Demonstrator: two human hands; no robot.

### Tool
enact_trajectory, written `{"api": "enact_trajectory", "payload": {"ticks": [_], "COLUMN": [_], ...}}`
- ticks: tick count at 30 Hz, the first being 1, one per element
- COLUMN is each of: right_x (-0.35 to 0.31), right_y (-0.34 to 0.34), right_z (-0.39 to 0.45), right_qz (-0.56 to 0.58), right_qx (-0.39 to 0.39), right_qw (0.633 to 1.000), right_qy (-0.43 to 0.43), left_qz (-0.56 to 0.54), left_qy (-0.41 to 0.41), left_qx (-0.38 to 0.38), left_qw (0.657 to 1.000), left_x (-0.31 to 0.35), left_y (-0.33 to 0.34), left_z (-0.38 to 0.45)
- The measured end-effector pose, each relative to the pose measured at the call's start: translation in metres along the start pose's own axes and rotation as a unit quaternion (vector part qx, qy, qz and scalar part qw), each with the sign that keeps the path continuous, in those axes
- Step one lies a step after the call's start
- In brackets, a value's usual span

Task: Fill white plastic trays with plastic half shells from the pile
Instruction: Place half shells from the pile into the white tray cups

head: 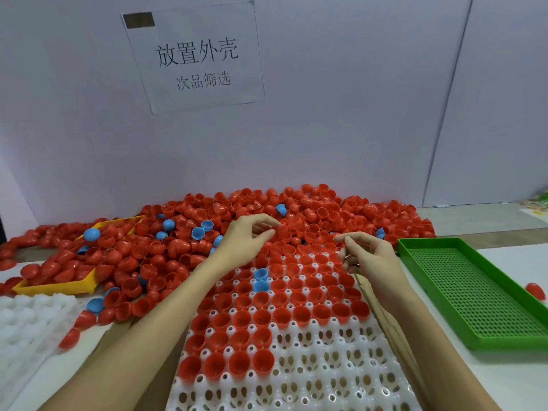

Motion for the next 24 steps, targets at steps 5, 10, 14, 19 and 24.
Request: {"api": "enact_trajectory", "payload": {"ticks": [5, 10, 14, 19, 24], "right_x": [-0.018, -0.031, -0.034, -0.028, -0.028], "right_y": [0.029, 0.066, 0.060, 0.059, 0.072], "right_z": [-0.011, -0.030, -0.029, -0.029, -0.037], "right_qz": [0.018, 0.009, -0.036, -0.003, -0.078], "right_qx": [-0.114, -0.267, -0.232, -0.265, -0.288], "right_qw": [0.993, 0.963, 0.970, 0.964, 0.954], "right_qy": [-0.001, -0.029, -0.062, -0.011, -0.030], "left_qz": [-0.124, -0.148, -0.178, -0.206, -0.201], "left_qy": [0.011, 0.024, 0.004, -0.016, -0.004], "left_qx": [-0.018, -0.029, -0.042, -0.037, -0.028], "left_qw": [0.992, 0.988, 0.983, 0.978, 0.979], "left_x": [0.020, 0.028, 0.021, 0.015, 0.021], "left_y": [-0.002, 0.005, 0.005, -0.001, 0.000], "left_z": [-0.057, -0.086, -0.095, -0.099, -0.101]}}
Point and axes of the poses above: each hand's wrist, its own z-axis towards the middle knuckle, its own y-axis out of the palm, x = y × z, the point moved 7 cm from there along z, towards the middle knuckle, and after that the axes turned 4 degrees about -y, right-handed, at the moved point
